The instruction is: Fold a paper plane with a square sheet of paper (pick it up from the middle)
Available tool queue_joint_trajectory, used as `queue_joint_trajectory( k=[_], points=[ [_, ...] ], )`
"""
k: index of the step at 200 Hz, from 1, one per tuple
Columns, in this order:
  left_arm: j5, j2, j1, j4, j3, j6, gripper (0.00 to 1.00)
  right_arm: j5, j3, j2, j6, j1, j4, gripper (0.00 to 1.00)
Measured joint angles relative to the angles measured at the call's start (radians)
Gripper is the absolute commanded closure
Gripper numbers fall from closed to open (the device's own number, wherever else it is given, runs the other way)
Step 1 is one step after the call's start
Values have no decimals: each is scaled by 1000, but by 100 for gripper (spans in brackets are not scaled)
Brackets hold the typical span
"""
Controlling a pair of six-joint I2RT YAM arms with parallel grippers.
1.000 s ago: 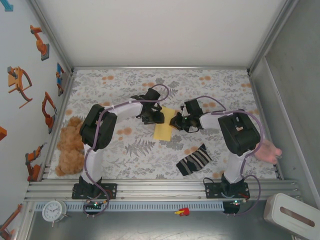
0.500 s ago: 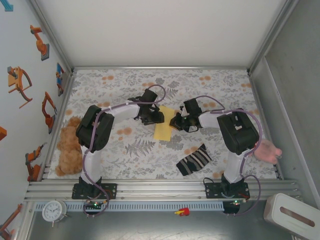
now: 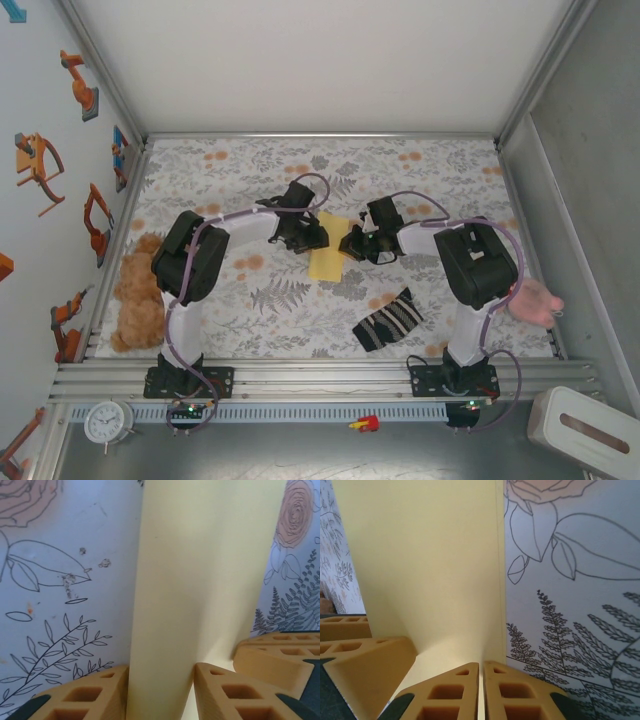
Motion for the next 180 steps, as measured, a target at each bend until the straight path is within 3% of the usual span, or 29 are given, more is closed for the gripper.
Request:
queue_joint_trajectory(
  k=[88, 180],
  points=[
    [-10, 3, 0, -3, 0, 5, 64, 64, 7, -146, 9, -31, -50, 83],
    [3, 10, 2, -5, 6, 17, 60, 133, -13, -150, 10, -47, -83, 83]
  ],
)
